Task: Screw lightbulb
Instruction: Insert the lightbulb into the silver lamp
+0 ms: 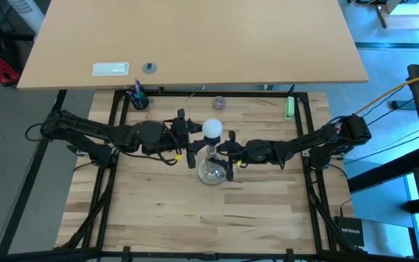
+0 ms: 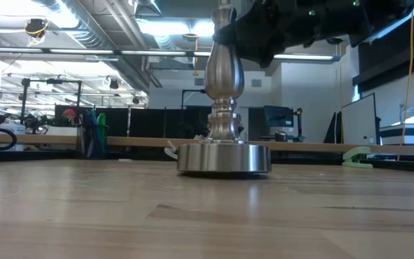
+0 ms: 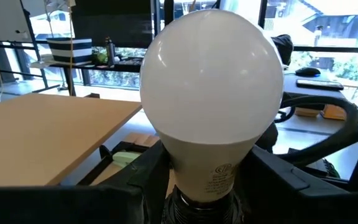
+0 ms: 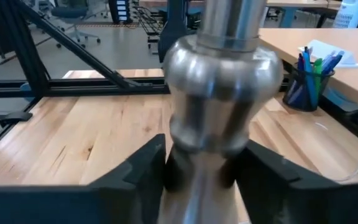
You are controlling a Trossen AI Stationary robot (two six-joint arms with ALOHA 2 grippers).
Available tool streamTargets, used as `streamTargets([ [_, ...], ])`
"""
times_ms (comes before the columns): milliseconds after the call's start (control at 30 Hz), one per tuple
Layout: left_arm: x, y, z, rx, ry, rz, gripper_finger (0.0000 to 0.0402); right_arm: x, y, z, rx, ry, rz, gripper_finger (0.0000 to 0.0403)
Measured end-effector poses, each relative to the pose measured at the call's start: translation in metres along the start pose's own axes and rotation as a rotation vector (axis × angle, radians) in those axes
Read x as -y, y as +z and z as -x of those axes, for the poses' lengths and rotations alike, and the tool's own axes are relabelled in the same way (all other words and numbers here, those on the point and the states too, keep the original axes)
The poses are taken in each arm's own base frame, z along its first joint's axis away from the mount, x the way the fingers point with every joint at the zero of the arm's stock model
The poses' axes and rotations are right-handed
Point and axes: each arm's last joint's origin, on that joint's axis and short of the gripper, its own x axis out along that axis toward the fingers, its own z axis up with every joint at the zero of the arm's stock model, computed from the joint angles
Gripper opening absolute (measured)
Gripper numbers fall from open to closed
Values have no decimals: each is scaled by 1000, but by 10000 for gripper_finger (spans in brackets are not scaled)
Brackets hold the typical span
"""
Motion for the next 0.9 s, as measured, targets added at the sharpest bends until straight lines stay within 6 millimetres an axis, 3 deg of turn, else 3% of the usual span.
streamTargets([
  [67, 0, 0, 0, -1, -1, 0, 164, 0, 0, 0, 2, -5, -8, 146],
  [500, 1, 0, 0, 4, -11, 6, 164, 0, 13, 2, -20, 13, 27, 145],
  [733, 3, 4, 1, 23, -76, 4, 164, -5, 28, 2, 0, 200, 29, 144],
  [900, 6, 5, 2, 33, -218, -16, 164, -10, 39, 5, 10, 381, 86, 144],
])
